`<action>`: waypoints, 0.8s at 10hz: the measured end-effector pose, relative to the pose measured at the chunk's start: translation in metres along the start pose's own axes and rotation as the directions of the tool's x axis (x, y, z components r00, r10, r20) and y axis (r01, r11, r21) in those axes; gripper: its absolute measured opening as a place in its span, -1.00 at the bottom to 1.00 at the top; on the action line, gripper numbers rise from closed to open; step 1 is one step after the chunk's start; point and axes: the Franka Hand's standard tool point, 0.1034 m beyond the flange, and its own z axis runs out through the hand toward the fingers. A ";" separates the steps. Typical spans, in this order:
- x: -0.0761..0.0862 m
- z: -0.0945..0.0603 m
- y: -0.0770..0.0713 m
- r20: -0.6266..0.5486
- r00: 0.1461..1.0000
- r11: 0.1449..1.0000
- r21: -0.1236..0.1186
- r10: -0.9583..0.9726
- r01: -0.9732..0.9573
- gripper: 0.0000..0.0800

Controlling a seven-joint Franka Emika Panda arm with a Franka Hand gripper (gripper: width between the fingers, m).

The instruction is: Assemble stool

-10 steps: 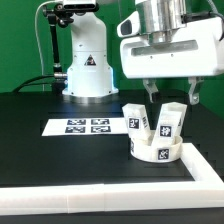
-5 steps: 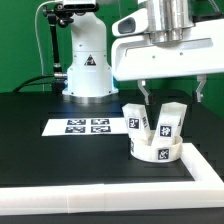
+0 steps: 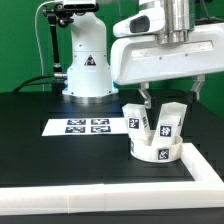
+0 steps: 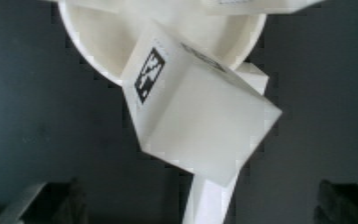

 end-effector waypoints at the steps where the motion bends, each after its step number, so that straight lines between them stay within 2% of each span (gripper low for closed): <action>1: 0.000 0.000 0.002 0.002 0.997 0.997 -0.006 -0.079 0.079 0.62; 2: 0.000 0.000 0.003 0.002 0.994 0.994 -0.007 -0.106 0.106 0.62; 3: 0.003 -0.001 0.004 -0.007 0.968 0.968 -0.032 -0.250 0.249 0.62; 5: 0.001 0.000 0.010 0.009 0.891 0.890 -0.040 -0.454 0.454 0.62; 8: -0.003 0.003 0.007 0.064 0.718 0.715 -0.058 -0.693 0.696 0.62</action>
Offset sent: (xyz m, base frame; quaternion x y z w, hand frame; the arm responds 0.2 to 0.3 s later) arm -0.0023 -0.0001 -0.0007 0.0075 -0.0010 -0.2949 0.9555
